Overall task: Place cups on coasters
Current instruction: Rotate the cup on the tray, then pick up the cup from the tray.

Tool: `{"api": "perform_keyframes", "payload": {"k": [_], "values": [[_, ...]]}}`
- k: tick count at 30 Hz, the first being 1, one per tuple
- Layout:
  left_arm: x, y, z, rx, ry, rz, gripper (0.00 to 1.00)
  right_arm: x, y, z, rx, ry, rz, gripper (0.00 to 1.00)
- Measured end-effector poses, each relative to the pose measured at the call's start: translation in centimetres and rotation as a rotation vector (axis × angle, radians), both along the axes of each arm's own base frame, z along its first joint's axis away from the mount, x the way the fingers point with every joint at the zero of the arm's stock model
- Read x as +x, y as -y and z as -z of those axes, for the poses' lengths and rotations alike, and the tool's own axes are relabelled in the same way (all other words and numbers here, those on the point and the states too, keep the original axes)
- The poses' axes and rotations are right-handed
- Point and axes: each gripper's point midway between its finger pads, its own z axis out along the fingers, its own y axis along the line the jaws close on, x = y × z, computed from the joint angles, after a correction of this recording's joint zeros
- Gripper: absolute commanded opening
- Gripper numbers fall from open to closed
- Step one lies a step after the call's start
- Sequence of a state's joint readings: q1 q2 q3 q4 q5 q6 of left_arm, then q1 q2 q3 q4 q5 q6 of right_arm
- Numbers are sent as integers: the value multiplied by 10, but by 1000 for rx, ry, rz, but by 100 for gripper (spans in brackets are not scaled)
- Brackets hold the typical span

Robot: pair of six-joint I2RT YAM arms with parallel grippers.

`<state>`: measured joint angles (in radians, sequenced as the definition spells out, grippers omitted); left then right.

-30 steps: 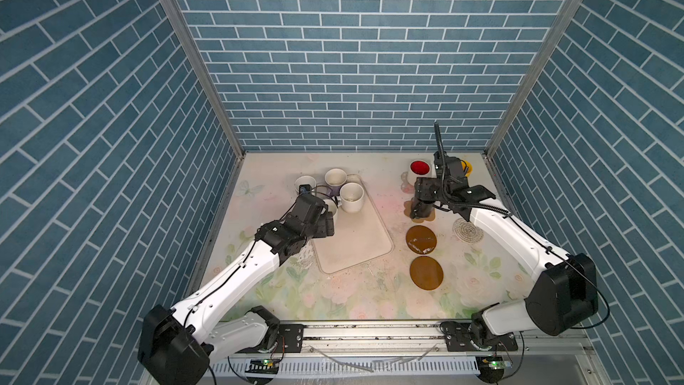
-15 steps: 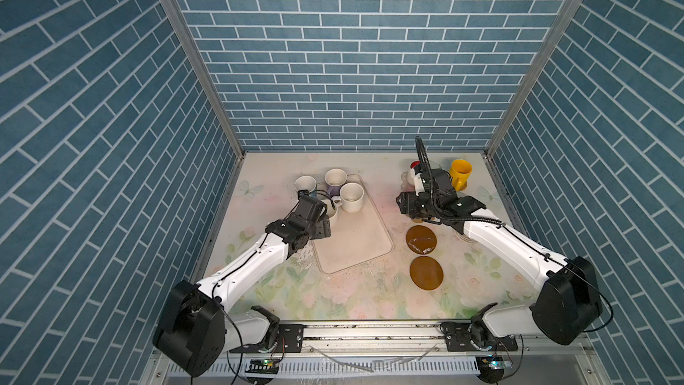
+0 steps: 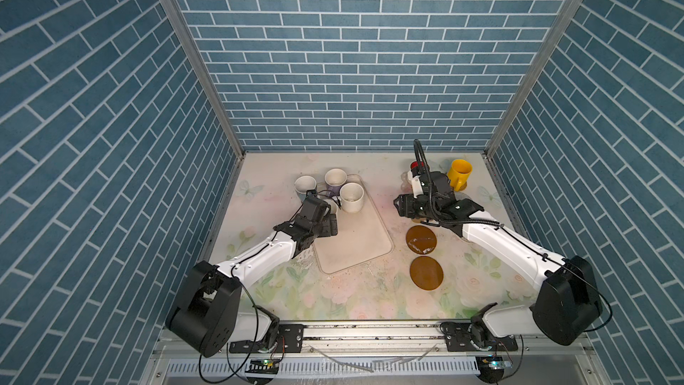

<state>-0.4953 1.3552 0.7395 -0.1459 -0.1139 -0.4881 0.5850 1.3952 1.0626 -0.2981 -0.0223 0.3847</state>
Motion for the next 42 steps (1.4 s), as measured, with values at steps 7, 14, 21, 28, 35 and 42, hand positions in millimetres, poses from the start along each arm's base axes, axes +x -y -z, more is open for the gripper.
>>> {"api": "perform_keyframes", "payload": {"k": [7, 14, 21, 28, 35, 42], "values": [[-8, 2, 7, -42, 5, 16, 80, 0, 1, 1, 0, 1, 1, 69], [-13, 4, 1, -65, 17, 29, 60, 0, -1, 0, 5, 8, -1, 69], [-14, 5, 2, -67, 9, 35, 49, 1, -1, -1, 5, 9, -1, 68], [-15, 2, 7, -49, -3, 25, 43, 1, -1, 0, 4, 9, 0, 68], [-19, -9, 23, 17, -52, -5, 27, 2, -1, 3, 0, 4, 0, 68], [-20, -13, 25, 45, -62, -9, 11, 3, -2, 8, -6, -5, 0, 68]]}}
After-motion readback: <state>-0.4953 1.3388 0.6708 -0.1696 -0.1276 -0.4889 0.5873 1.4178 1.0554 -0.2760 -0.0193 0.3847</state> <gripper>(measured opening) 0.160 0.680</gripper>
